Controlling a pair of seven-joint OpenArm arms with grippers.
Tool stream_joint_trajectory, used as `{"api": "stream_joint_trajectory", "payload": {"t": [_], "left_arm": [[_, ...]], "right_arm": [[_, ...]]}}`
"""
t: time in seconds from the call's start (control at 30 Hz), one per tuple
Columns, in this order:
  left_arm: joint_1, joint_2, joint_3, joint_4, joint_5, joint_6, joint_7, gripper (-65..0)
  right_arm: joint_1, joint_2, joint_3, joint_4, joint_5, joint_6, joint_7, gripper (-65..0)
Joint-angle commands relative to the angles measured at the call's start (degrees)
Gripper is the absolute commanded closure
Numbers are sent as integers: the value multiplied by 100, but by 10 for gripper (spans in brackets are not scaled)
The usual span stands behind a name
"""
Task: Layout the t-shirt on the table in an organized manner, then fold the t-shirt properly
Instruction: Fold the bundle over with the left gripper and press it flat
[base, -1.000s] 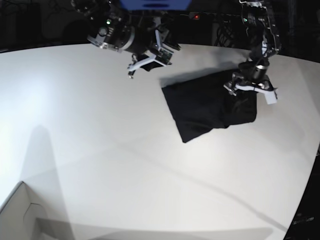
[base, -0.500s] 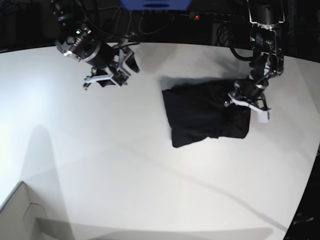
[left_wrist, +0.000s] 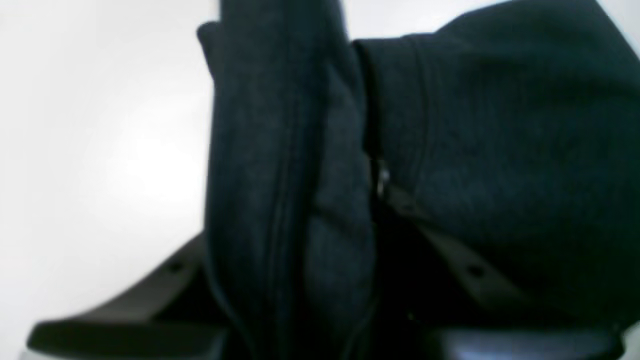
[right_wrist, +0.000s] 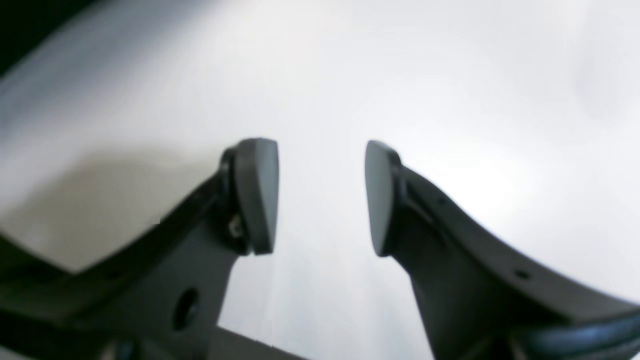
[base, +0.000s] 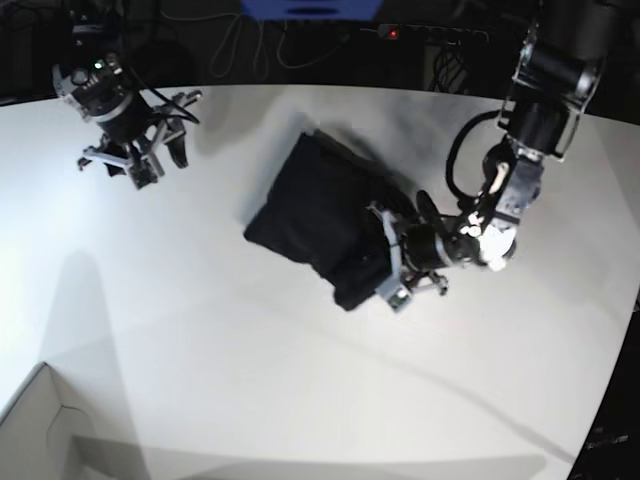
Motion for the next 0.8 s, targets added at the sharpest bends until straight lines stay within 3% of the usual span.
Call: {"api": "stream_joint_trajectory", "payload": {"t": [0.0,0.2,0.37,0.6,0.77], "left_arm": [[-228,79,145,-59,350,14,136,0],[-853,704,673,-490,1941,14,110,0],[-949,1143,708,-543,2767,14,-540,-1],[-949,1548,752,-728,3330,14,-1015,-1],[-1160,1521,1789,-780,3655,14,-1428,-1]], "right_arm": [[14,-58,176,106,46,6,131,-284],[5,-348,906,106,46,6,122,-284],[-188,-357,1126,159,46,6,122,-284],[-373,-357,1135,273,46,6,122,-284],[-478,-480,1187,282,46,6,148,-284]]}}
